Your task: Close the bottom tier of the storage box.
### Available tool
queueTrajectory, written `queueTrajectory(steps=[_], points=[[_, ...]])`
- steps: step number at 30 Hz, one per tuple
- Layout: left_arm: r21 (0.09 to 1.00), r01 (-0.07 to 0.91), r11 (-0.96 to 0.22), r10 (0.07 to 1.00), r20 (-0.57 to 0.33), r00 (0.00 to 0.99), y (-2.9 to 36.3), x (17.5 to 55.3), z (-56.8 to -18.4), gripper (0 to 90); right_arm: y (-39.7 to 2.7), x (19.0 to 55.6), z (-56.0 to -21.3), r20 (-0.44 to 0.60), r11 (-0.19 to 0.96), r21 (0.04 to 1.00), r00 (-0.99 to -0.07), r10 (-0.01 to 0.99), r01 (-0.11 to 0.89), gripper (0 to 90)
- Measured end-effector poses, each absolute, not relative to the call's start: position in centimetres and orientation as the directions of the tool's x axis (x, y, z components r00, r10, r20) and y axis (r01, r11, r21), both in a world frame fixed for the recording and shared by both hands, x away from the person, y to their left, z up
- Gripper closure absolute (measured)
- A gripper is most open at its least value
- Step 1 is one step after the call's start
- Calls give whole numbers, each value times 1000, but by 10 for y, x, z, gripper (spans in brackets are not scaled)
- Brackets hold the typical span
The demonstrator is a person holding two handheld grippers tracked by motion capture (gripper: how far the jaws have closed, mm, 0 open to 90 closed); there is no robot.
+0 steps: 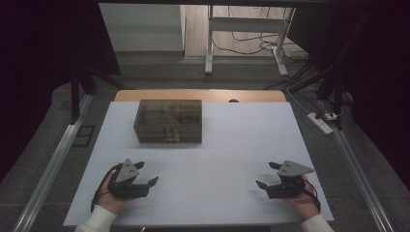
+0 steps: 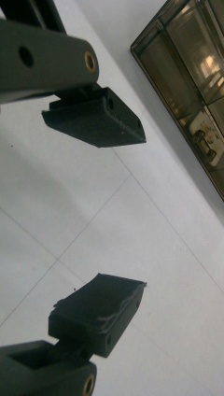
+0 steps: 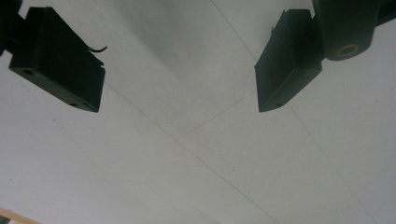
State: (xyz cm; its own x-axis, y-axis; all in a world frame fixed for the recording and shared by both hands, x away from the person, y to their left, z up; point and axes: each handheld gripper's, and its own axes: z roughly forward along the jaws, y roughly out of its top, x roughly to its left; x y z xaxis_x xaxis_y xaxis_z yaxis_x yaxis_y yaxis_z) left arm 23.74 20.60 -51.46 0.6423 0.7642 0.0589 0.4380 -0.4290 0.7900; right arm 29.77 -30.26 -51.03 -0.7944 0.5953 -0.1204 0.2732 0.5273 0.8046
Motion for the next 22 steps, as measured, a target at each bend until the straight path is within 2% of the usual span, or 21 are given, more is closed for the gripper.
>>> queueTrajectory(steps=[22], points=[[785, 443, -433, 767, 62, 639, 207, 241, -517, 244, -302, 298, -511, -119, 530, 802, -796, 594, 276, 155]])
